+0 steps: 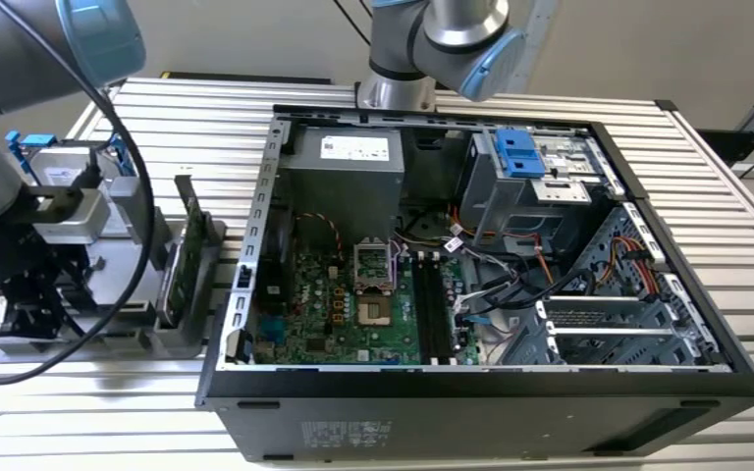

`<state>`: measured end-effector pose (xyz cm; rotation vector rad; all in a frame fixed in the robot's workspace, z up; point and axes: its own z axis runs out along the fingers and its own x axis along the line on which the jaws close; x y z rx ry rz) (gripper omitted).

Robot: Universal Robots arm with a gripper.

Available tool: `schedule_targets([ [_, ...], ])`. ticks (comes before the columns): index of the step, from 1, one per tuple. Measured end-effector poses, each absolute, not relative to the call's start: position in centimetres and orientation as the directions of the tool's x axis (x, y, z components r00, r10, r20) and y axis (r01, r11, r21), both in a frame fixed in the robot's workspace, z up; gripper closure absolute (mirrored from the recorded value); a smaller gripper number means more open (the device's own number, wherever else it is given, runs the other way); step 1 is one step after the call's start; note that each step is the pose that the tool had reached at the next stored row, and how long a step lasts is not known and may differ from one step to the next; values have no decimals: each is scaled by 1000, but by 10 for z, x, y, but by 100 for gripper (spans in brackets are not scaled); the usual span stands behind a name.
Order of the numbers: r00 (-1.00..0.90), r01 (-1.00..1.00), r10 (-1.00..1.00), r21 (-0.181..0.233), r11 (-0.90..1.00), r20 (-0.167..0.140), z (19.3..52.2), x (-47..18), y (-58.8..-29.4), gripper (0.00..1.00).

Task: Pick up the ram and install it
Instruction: 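Pick up the ram and move it above insertion slot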

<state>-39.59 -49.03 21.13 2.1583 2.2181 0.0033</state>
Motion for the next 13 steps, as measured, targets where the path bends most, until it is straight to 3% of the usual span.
schedule_targets([
  [13, -27, 999, 999, 32, 28, -32, 208, -398, -491, 0],
])
